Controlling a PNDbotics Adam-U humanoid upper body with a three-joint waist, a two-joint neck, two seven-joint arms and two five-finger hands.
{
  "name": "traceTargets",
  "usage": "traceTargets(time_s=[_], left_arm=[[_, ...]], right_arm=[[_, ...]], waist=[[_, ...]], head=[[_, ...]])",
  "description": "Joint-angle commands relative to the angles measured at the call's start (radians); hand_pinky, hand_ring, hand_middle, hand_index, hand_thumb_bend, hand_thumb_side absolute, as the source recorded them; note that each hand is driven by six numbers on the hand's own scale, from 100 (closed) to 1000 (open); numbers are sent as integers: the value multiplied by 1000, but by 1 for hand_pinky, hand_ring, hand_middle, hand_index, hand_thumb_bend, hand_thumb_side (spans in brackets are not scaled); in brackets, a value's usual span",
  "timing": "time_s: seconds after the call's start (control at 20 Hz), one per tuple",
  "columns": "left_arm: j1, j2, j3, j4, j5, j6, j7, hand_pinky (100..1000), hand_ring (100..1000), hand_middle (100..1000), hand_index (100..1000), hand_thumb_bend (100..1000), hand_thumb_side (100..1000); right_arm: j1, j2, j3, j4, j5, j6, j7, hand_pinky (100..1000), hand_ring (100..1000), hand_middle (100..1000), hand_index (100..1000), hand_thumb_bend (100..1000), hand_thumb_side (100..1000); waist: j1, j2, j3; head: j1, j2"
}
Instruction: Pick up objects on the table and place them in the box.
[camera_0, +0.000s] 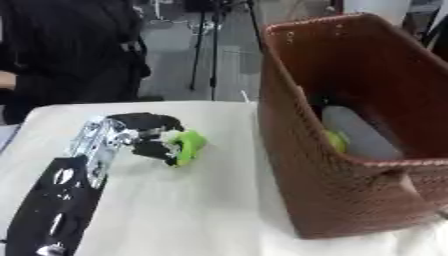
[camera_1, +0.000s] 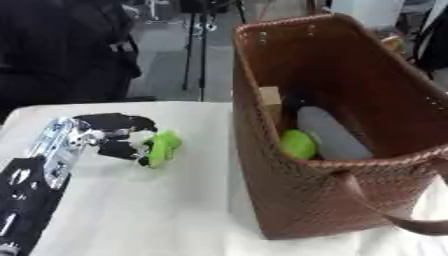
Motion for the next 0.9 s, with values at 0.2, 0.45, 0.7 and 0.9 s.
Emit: traceTargets(time_s=[0.2, 0.45, 0.7, 0.9], left_arm=[[-20, 24, 3, 24, -10, -151, -142, 1000, 998, 1000, 1000, 100, 1000], [-18, 18, 4, 53, -13, -155, -142, 1000, 997, 1000, 1000, 100, 1000], [-21, 17, 6, 78, -18, -150, -142, 1000, 1000, 1000, 1000, 100, 1000], [-22, 17, 8, 82, -19, -144, -142, 1000, 1000, 1000, 1000, 100, 1000]], right_arm=[[-7, -6, -3, -12, -6, -98, -95, 794, 732, 686, 740, 100, 891], [-8, -6, -3, -12, -10, -98, -95, 794, 732, 685, 737, 100, 890], [-8, -6, -2, -12, -14, -100, -95, 793, 732, 685, 736, 100, 888], [-7, -6, -2, -12, -17, -101, -95, 793, 732, 685, 734, 100, 883]], waist=[[-6, -14, -3], [-7, -13, -3], [-9, -13, -2], [-11, -12, -1]], head=[[3, -5], [4, -5], [6, -7], [6, -9]])
